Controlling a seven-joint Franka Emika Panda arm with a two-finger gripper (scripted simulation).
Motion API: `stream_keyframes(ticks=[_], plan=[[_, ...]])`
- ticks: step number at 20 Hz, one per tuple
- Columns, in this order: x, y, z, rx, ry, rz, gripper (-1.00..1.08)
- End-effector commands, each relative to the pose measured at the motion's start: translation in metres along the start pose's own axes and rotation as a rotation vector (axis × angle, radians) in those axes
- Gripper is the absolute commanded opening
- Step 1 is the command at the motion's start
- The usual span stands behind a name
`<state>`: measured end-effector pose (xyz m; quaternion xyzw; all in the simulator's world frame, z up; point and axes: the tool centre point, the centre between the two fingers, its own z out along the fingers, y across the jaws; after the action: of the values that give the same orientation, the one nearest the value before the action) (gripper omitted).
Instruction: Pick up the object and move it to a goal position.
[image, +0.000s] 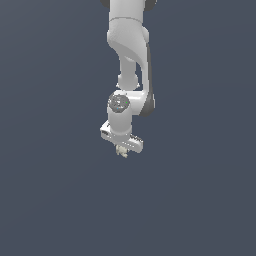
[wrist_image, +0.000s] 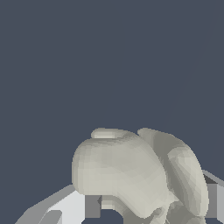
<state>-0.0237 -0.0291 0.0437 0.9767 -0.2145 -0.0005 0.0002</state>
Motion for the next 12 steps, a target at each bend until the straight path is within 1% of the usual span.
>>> stream_keyframes(ticks=[1,6,12], plan=[[0.001,-0.004,-0.007,0.001,0.001,-0.001,-1.0],[0.004,-0.016,-0.03,0.0,0.001,0.0,-1.0],[0.01,-0.041,-0.076,0.0,0.001,0.0,-1.0]])
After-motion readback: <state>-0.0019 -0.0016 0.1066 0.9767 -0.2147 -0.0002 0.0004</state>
